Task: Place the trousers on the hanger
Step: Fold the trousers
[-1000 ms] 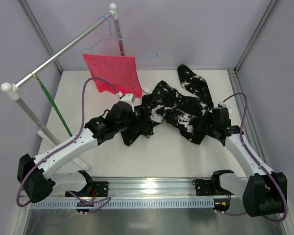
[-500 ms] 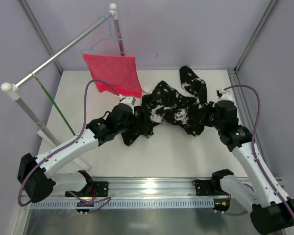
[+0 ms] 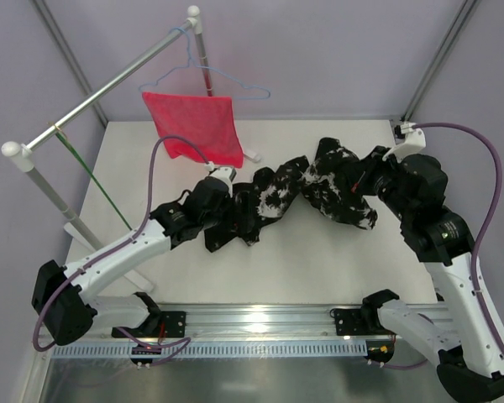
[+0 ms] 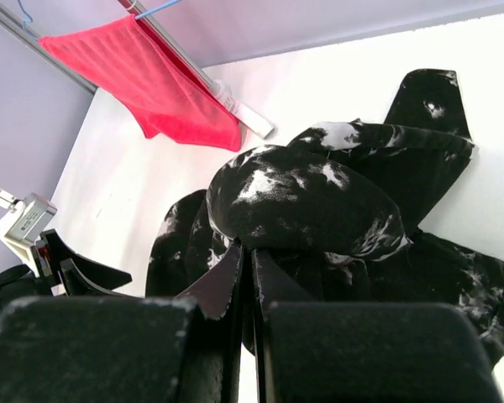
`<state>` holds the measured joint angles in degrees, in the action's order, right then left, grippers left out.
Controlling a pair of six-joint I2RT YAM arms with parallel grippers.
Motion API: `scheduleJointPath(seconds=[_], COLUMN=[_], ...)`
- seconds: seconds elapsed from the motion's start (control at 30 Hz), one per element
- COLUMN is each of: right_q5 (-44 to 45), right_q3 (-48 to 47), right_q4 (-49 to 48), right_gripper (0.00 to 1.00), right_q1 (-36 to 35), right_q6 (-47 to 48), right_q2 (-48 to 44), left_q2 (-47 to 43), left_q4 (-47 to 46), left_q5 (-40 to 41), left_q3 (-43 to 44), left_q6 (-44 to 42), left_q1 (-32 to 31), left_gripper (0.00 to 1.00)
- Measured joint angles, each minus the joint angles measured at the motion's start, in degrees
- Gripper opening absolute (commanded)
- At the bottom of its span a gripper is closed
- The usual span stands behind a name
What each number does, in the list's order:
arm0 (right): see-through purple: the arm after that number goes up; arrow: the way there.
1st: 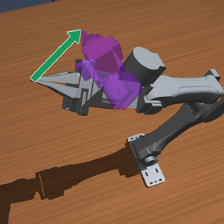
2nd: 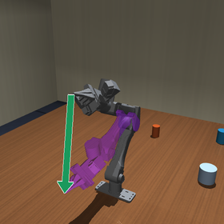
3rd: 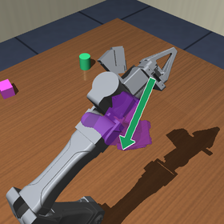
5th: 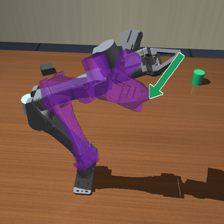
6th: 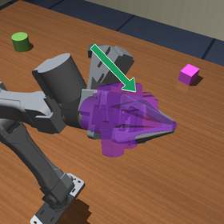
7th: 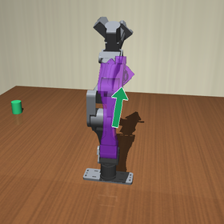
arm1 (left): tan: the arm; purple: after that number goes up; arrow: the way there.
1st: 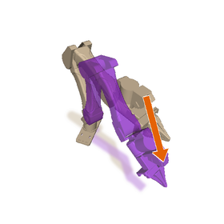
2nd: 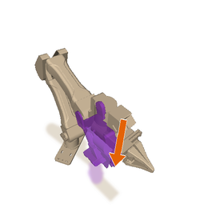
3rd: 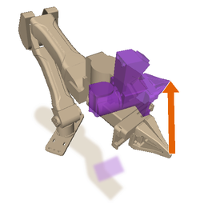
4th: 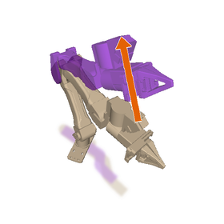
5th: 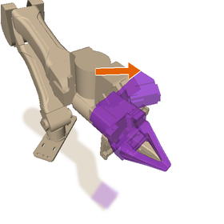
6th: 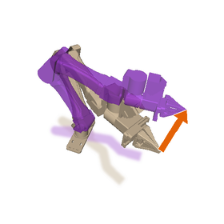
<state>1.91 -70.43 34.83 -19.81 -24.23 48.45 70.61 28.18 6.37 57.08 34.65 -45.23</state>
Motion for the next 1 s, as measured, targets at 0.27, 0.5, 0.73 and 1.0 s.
scheduleJointPath(seconds=[0.27, 0.5, 0.73, 1.0], right_q5=[-2.14, -9.92, -11.82, 0.44], right_q3=[-10.08, 2.95, 12.22, 15.41], right_q4=[3.06, -8.20, -12.13, -6.08], right_gripper=[0.04, 0.09, 0.48, 0.62], right_q1=[-0.02, -7.89, -23.87, -17.66], right_q6=[-0.09, -2.78, -3.74, -4.92], right_q2=[7.02, 11.17, 25.27, 12.90], left_q2=[2.93, 0.98, -6.60, -1.33], left_q4=[-0.87, -1.22, 2.25, 4.79], left_q5=[-1.53, 1.51, 10.01, 10.56], left_q3=[0.83, 1.81, 2.56, 6.58], left_q6=[-2.25, 0.72, 4.15, 2.45], left_q1=[-0.02, -0.02, 0.04, 0.07], left_gripper=[0.99, 1.00, 1.00, 1.00])
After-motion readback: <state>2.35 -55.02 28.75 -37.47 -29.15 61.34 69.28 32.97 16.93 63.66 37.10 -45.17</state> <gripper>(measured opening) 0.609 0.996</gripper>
